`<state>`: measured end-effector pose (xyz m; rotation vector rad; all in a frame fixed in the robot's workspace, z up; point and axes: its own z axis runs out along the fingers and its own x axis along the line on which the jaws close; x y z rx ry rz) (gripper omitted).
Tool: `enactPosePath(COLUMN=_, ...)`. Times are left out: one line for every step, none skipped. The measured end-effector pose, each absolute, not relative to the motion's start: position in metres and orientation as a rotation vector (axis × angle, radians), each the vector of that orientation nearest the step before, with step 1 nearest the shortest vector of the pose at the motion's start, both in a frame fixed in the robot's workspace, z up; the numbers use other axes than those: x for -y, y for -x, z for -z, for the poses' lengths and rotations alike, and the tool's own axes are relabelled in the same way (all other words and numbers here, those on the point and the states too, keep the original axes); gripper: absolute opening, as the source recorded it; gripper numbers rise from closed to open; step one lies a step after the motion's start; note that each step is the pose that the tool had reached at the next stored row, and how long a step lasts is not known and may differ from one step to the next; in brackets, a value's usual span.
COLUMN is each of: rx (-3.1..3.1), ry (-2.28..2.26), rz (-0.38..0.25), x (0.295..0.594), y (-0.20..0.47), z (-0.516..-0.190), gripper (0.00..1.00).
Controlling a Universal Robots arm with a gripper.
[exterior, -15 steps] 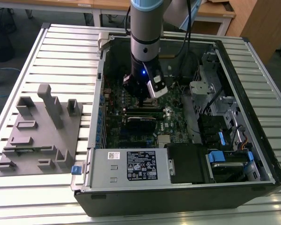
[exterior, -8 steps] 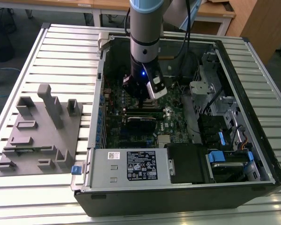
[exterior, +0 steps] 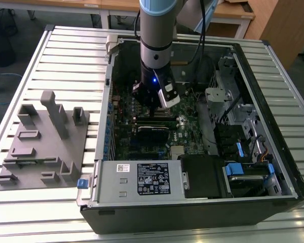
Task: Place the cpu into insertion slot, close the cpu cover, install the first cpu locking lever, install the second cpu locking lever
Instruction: 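Install the second cpu locking lever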
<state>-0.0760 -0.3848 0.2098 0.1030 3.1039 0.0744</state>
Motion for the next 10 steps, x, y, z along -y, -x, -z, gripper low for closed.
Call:
enactPosePath(rx=-3.104, ry=-0.103, rz=-0.074, x=0.3848, y=0.0760, z=-0.2098, gripper=0.10)
enactPosePath(rx=-3.104, ry=-0.103, rz=-0.075, x=0.3847, y=0.0760, z=-0.2095, gripper=0.10)
enactPosePath(rx=-3.104, ry=-0.103, rz=-0.075, x=0.3847, y=0.0760, z=-0.2092, gripper=0.10)
enactPosePath(rx=-3.104, ry=-0.103, rz=-0.075, x=0.3847, y=0.0760, z=-0.2092, gripper=0.10)
enactPosePath(rx=-3.104, ry=-0.103, rz=-0.075, x=0.3847, y=0.0760, z=-0.2091, gripper=0.10)
enactPosePath(rx=-3.104, ry=-0.103, rz=-0.075, x=0.3847, y=0.0761, z=-0.2088, gripper=0.10)
enactPosePath(rx=-3.104, ry=-0.103, rz=-0.075, x=0.3847, y=0.0762, z=-0.2085, gripper=0.10)
enactPosePath(rx=-3.104, ry=-0.103, rz=-0.075, x=0.3847, y=0.0763, z=-0.2084, gripper=0.10)
enactPosePath(rx=-3.104, ry=-0.103, rz=-0.074, x=0.3847, y=0.0764, z=-0.2082, gripper=0.10)
enactPosePath(rx=-3.104, ry=-0.103, rz=-0.074, x=0.3847, y=0.0765, z=-0.2081, gripper=0.10)
